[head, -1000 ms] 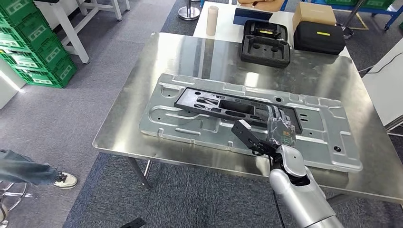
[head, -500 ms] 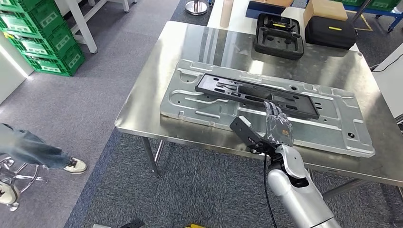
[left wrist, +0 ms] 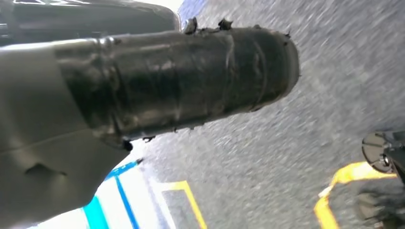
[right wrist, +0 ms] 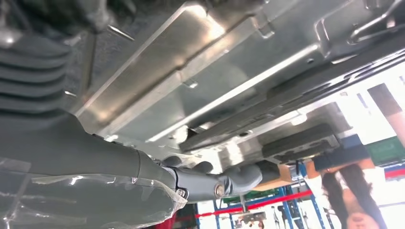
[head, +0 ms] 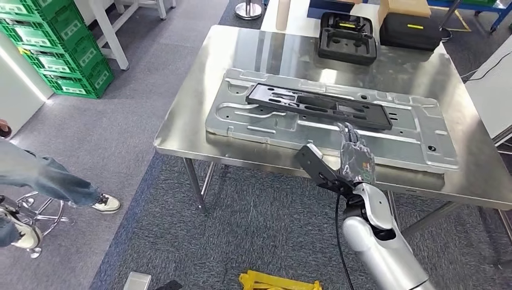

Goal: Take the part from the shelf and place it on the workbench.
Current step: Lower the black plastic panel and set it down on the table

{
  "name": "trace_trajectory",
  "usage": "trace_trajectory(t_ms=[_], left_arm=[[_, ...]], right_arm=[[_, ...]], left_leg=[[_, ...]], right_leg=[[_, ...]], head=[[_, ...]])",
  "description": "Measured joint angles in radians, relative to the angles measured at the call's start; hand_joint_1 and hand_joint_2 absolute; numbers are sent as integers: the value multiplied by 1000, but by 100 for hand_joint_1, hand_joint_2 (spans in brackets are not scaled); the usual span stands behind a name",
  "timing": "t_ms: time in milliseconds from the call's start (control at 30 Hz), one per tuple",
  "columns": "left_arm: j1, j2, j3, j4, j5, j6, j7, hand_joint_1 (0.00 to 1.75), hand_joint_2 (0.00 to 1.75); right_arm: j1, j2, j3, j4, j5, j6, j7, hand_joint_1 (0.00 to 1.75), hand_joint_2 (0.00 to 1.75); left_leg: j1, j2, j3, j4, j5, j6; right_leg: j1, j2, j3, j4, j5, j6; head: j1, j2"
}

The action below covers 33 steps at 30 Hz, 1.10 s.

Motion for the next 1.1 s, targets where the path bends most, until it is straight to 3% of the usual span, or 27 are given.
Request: trace_trajectory(t_ms=[33,67,100,133,167,233,300,400,467,533,567,600,633,700,767,833,933,1000,1067,1100], left_arm=[[1,3,2,0,1,0,0,0,0],[2,7,4,1,1,0,0,0,0],[2,11,5,1,2,0,0,0,0],[2,15,7,1,3,0,-1,0,0],[3,18,8,1,4,0,-2,0,0],[4,22,10,1,8,1,-6,0,0],[4,22,11,1,12,2,-11,0,0],[11,21,13,1,17,2,-17,0,0],[15,16,15,3,21,2,-23,0,0],[16,12,21,4,29,4,-28,0,0],[17,11,24,5,34,5,-31,0,0],[18,11,28,5,40,6,-35,0,0],[20,11,32,5,45,6,-39,0,0],[25,11,38,6,56,7,-45,0,0],[30,11,43,6,65,10,-51,0,0],[36,9,52,7,73,13,-57,0,0],[44,7,65,9,86,17,-60,0,0],[48,9,73,10,95,20,-58,0,0],[49,15,82,12,103,20,-56,0,0],[51,18,86,13,106,20,-56,0,0]], right_arm=[[2,0,0,-1,-4,-2,-2,0,0],[5,1,0,-2,-12,-5,-7,0,0],[9,1,0,-4,-25,-11,-14,0,0],[13,1,0,-7,-42,-19,-23,0,0],[17,1,0,-11,-66,-30,-34,0,0],[23,0,-2,-27,-132,-58,-63,0,87],[31,-1,-6,-49,-215,-92,-103,0,175],[54,-1,-18,-80,-369,-142,-188,0,175],[76,-2,-30,-102,-461,-174,-245,0,175],[98,-4,-41,-131,-519,-205,-292,0,175],[111,-5,-46,-146,-537,-218,-310,0,175],[127,-7,-51,-163,-550,-226,-325,0,175],[144,-10,-55,-179,-560,-230,-337,0,175],[180,-19,-63,-213,-577,-232,-356,0,87],[219,-34,-77,-258,-607,-231,-374,0,0],[262,-50,-96,-305,-652,-231,-396,0,0],[344,-76,-120,-367,-715,-242,-432,0,0],[392,-91,-134,-400,-739,-257,-449,0,0],[430,-104,-145,-424,-754,-269,-458,0,0],[450,-110,-149,-434,-759,-273,-462,0,0]], left_leg=[[1,0,-16,64,-48,-3],[1,1,-25,122,-73,-7],[2,1,-23,158,-74,-12],[3,2,-7,166,-56,-18],[5,2,28,140,-28,-25],[10,3,121,22,-19,-37],[10,0,171,-55,-49,-25],[11,1,164,-61,-47,13],[16,4,147,-63,-28,28],[17,3,124,-65,-9,34],[18,2,111,-66,-1,34],[18,2,100,-66,7,33],[18,1,89,-66,14,31],[17,2,72,-67,30,27],[17,4,65,-72,43,20],[19,10,66,-83,57,7],[22,19,69,-87,58,-11],[17,17,41,-11,-1,-10],[10,12,-10,129,-81,-7],[8,10,-27,184,-103,-6]], right_leg=[[-1,0,-13,-1,12,0],[-2,-1,-29,1,23,4],[-3,-1,-46,6,33,7],[-6,-2,-65,14,41,11],[-10,-2,-87,28,47,16],[-16,-2,-132,70,52,27],[-14,0,-163,108,55,37],[-14,3,-177,127,58,45],[-19,10,-200,186,-3,58],[-28,14,-236,311,-99,73],[-32,14,-248,371,-127,77],[-34,14,-248,408,-132,78],[-36,14,-235,415,-117,76],[-34,16,-160,331,-67,64],[-27,13,-57,181,-64,45],[-19,10,-3,86,-86,35],[-19,21,11,43,-70,34],[-21,29,17,23,-51,29],[-15,39,11,21,-43,21],[-12,45,8,23,-42,20]], head=[[0,0],[-1,0],[-1,0],[0,0],[-1,0],[-5,0],[-10,0],[-9,0],[-2,0],[4,0],[4,0],[4,0],[4,0],[4,0],[3,0],[4,0],[4,0],[0,0],[-5,0],[-6,0]])
